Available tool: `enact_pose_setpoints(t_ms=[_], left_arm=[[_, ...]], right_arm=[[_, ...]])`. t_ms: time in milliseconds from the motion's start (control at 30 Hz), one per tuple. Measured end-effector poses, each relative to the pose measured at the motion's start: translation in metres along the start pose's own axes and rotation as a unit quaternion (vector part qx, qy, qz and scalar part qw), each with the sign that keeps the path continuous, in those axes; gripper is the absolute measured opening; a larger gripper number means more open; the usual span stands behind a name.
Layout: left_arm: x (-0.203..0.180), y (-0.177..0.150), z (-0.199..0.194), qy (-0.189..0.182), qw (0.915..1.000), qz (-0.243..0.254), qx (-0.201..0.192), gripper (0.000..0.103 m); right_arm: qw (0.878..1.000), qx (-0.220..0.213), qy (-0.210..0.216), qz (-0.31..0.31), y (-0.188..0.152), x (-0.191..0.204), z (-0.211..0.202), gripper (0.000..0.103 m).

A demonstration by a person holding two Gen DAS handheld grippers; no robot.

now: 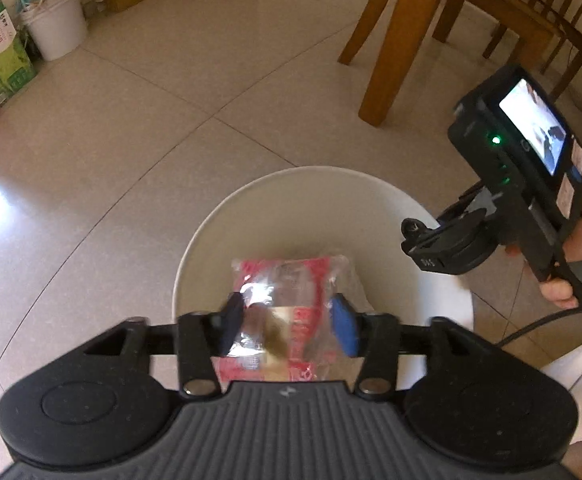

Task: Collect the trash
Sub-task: 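Carry the snack packet over the bucket and release it with the left tool, then return the left tool to the pile and grasp the orange peel half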

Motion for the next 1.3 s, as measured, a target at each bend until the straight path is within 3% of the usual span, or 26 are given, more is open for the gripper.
enact_pose_setpoints(t_ms=[33, 67, 333, 600, 733, 933, 1100, 1300], left_arm=[[0.000, 0.000, 0.000, 0.002, 1.0000, 0.000, 0.000, 0.072], [0.000, 0.000, 0.000, 0.007, 1.0000, -0.001, -0.004, 0.075], [0.011, -0.001, -0.004, 0.023, 0.9996, -0.014, -0.006, 0.081], [0.070, -0.037, -0.019, 0.063, 0.9944, -0.085, 0.004, 0.083], [0.107, -0.070, -0.023, 0.086, 0.9867, -0.137, 0.011, 0.086], [0.157, -0.128, -0.001, 0.119, 0.9662, -0.223, 0.052, 0.086], [0.180, -0.167, 0.015, 0.127, 0.9496, -0.278, 0.069, 0.086], [0.185, -0.188, 0.033, 0.131, 0.9394, -0.306, 0.081, 0.086]], right_arm=[[1.000, 0.000, 0.000, 0.000, 0.000, 0.000, 0.000, 0.012], [1.000, 0.000, 0.000, -0.001, 0.000, 0.000, 0.000, 0.013], [1.000, 0.000, -0.001, -0.001, 0.000, 0.001, 0.000, 0.013], [1.000, 0.004, 0.004, 0.002, 0.001, -0.002, 0.000, 0.012], [1.000, 0.008, 0.007, 0.007, 0.003, -0.004, 0.001, 0.012], [1.000, 0.014, 0.012, 0.015, 0.005, -0.005, 0.001, 0.011], [1.000, 0.013, 0.015, 0.020, 0.007, -0.007, -0.003, 0.011], [1.000, 0.007, 0.013, 0.020, 0.005, -0.006, -0.005, 0.011]])
Point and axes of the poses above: each gripper's, at about its wrist camera, not at the fingertips, and z roughly the way its jaws point, x to its left, y to its top, the point moved 1 cm from there along z, roughly the way its jaws point, and after that the axes turned 8 degrees about z, right-handed, at the moved point
